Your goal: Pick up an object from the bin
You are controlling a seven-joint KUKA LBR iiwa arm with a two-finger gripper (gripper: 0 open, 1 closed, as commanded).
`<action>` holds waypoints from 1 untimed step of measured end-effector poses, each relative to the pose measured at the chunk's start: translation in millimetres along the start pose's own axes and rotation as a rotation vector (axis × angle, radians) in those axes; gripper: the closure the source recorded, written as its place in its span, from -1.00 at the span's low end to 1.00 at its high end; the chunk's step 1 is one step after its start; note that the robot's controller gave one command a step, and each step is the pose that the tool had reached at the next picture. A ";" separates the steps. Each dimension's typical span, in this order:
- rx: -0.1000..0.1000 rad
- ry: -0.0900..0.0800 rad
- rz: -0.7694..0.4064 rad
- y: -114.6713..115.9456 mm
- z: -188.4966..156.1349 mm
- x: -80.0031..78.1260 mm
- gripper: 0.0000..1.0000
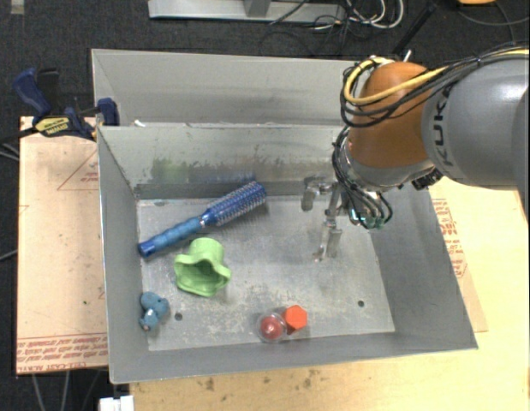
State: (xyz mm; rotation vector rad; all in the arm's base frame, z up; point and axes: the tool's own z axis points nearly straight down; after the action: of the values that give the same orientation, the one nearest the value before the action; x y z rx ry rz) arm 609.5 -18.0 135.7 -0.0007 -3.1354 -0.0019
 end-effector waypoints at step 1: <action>-0.001 -0.011 -0.191 57.7 -6.7 -20.1 -1.00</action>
Offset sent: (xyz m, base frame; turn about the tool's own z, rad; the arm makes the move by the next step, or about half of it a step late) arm 0.0192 0.0550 0.0063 -0.1898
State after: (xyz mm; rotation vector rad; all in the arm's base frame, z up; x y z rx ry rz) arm 629.7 39.7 142.4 0.2991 -3.1323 -0.0041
